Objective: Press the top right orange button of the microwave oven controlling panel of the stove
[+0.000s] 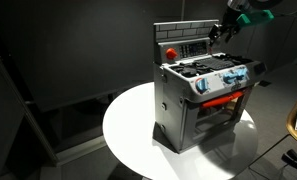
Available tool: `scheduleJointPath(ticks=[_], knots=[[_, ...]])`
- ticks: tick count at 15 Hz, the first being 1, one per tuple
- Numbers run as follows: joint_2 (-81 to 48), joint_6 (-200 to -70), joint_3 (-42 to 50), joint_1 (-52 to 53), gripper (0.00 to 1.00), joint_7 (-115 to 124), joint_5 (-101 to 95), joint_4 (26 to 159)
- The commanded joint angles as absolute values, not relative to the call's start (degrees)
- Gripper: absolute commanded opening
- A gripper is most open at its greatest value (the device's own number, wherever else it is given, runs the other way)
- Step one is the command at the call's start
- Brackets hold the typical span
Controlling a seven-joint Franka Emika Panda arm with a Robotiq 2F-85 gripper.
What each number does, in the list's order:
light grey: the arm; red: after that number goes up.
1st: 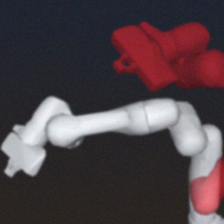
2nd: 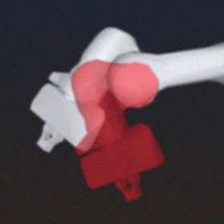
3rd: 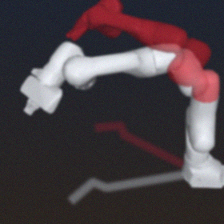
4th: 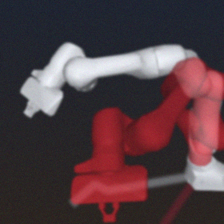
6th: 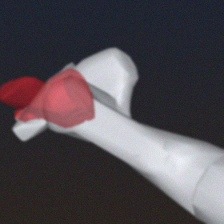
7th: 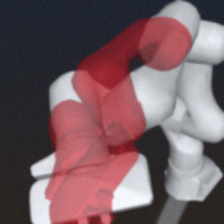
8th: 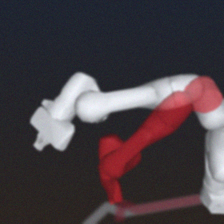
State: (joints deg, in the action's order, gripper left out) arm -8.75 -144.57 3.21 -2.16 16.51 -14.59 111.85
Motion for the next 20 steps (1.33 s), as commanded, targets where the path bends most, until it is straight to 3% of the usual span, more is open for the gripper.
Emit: scheduleJointPath(ticks=[1, 14, 20], knots=[[-7.57, -138.43, 3.26, -2.22, 1.00, 11.00, -10.86, 110.33], [4.24, -104.74, 3.28, -2.73, 1.00, -7.14, -5.88, 111.76], [10.33, -97.23, 3.58, -2.79, 1.00, -7.86, -5.67, 114.47]])
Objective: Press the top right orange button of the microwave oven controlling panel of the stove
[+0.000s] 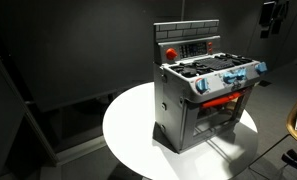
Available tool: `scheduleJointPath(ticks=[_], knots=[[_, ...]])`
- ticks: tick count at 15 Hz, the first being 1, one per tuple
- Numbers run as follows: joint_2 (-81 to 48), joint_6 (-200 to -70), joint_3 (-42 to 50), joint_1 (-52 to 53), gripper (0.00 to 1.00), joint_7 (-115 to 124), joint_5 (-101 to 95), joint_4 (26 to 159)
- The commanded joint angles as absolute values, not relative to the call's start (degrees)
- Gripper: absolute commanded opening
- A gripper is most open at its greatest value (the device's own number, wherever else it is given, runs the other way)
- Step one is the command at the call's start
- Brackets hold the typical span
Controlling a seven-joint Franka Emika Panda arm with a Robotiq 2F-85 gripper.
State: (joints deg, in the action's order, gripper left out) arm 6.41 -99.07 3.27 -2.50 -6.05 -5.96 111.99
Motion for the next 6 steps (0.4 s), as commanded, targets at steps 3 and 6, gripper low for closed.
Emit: scheduleJointPath(ticks=[3, 6], knots=[[12.82, -96.66, 3.88, -2.74, 1.00, -8.78, -5.65, 116.11], [11.64, -97.00, 3.66, -2.53, 1.00, -7.88, -5.94, 115.29]])
